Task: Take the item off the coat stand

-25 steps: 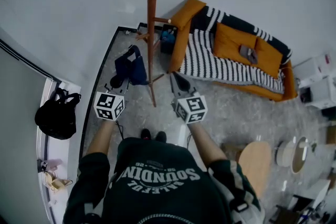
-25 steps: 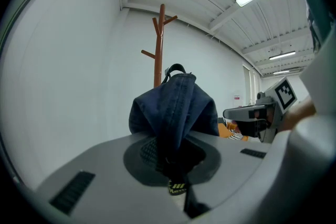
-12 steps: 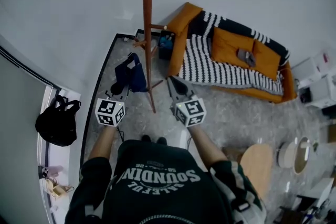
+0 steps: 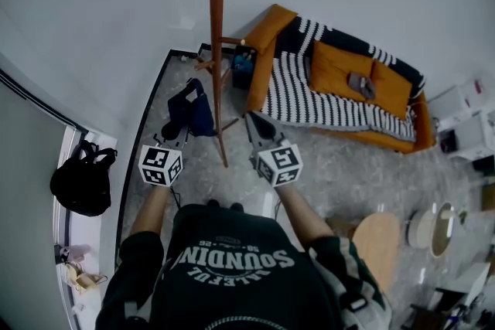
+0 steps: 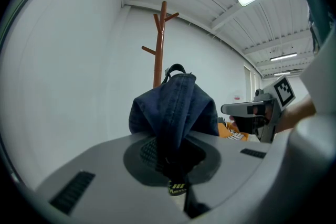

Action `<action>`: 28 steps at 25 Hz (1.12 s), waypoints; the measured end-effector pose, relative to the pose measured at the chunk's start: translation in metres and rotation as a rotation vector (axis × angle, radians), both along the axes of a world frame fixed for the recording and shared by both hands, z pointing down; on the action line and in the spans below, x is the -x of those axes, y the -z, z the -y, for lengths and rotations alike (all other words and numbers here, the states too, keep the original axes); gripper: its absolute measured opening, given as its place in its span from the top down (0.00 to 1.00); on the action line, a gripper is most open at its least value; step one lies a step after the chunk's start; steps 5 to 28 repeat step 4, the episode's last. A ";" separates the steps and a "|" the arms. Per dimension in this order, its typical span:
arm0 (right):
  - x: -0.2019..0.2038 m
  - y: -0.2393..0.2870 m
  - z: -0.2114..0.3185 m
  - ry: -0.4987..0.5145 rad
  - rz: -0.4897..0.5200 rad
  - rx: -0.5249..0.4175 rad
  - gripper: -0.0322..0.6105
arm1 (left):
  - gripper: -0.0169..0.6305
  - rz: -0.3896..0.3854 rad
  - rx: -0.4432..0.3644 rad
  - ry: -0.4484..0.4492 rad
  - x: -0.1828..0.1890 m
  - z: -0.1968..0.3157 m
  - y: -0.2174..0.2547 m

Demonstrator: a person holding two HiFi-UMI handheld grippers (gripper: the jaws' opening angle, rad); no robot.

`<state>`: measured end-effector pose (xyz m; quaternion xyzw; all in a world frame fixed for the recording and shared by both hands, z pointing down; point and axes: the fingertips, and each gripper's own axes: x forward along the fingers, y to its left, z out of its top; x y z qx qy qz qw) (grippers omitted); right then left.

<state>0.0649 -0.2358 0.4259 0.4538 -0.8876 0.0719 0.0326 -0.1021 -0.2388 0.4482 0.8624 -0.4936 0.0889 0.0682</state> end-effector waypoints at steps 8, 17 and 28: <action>0.002 0.000 0.000 0.007 0.007 -0.011 0.95 | 0.96 -0.003 0.004 0.007 0.002 0.000 0.001; 0.002 0.000 0.000 0.007 0.007 -0.011 0.95 | 0.96 -0.003 0.004 0.007 0.002 0.000 0.001; 0.002 0.000 0.000 0.007 0.007 -0.011 0.95 | 0.96 -0.003 0.004 0.007 0.002 0.000 0.001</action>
